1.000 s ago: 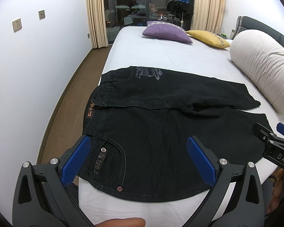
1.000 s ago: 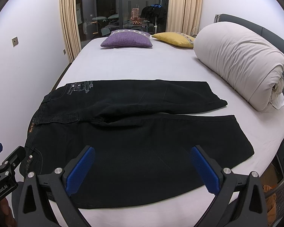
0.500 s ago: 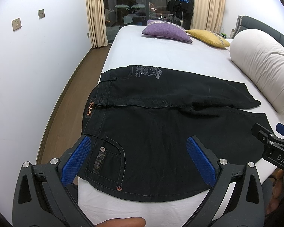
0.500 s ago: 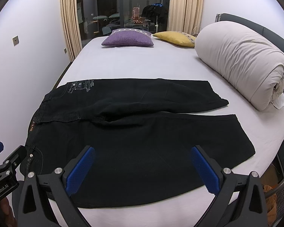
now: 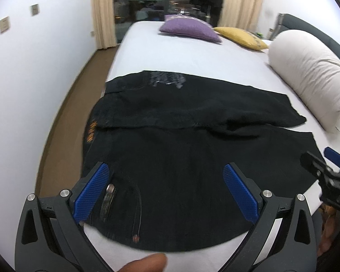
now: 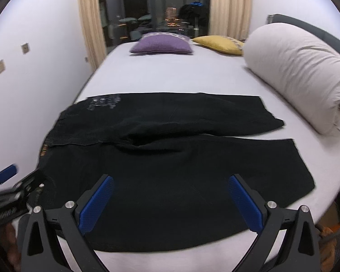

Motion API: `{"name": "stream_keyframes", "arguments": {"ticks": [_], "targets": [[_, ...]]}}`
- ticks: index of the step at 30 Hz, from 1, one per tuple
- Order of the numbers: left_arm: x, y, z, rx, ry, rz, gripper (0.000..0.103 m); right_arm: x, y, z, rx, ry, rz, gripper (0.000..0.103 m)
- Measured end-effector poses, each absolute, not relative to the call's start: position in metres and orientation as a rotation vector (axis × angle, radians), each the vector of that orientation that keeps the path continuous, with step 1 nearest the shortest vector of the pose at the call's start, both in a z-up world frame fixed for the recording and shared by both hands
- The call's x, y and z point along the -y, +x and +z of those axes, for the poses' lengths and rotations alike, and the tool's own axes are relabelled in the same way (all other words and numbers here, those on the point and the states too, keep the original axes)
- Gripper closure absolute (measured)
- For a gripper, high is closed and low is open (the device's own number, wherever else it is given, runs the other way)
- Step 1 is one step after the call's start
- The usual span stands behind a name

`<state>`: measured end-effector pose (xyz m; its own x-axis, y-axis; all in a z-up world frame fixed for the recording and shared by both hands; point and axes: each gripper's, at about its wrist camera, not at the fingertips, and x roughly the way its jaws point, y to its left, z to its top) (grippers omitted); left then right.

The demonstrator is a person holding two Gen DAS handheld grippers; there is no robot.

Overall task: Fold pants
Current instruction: 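Grasp the jeans' waistband with the left gripper while the right gripper grasps the waistband too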

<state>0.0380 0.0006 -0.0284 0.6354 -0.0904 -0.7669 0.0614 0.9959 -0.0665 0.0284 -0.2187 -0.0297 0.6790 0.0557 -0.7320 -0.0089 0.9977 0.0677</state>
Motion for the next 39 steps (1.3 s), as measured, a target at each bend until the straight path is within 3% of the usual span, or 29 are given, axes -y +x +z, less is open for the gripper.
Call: {"name": "stream_keyframes", "arguments": {"ticks": [6,12,17,24,29,31,32,33,35,39], "targets": [[0.002,0.121,-0.041,-0.940,0.075,-0.223,0.000,0.238,0.045,-0.030,-0.785,0.045,0.196,0.001],[-0.014,0.233,-0.044,-0.953,0.191,-0.250,0.000,0.261,0.078,-0.043,-0.825,-0.020,0.348,0.023],[-0.041,0.329,-0.071,-1.075,0.236,-0.343,0.002,0.281,0.103,-0.057,-0.867,-0.002,0.461,0.025],[-0.072,0.401,-0.113,-1.244,0.258,-0.455,0.028,0.293,0.132,-0.082,-0.927,0.010,0.545,0.028],[-0.076,0.409,-0.125,-1.294,0.277,-0.486,0.031,0.284,0.153,-0.090,-0.940,-0.011,0.578,0.032],[-0.076,0.410,-0.123,-1.287,0.280,-0.479,0.046,0.278,0.163,-0.091,-0.938,-0.024,0.592,0.034],[-0.076,0.410,-0.120,-1.277,0.280,-0.478,0.067,0.275,0.169,-0.089,-0.935,-0.033,0.603,0.035],[-0.075,0.408,-0.118,-1.270,0.276,-0.479,0.081,0.271,0.175,-0.086,-0.928,-0.042,0.618,0.036],[-0.067,0.401,-0.116,-1.242,0.301,-0.463,0.092,0.262,0.188,-0.081,-0.914,-0.060,0.635,0.037],[-0.064,0.377,-0.101,-1.142,0.324,-0.424,0.096,0.245,0.223,-0.065,-0.875,-0.092,0.649,0.037]]}}
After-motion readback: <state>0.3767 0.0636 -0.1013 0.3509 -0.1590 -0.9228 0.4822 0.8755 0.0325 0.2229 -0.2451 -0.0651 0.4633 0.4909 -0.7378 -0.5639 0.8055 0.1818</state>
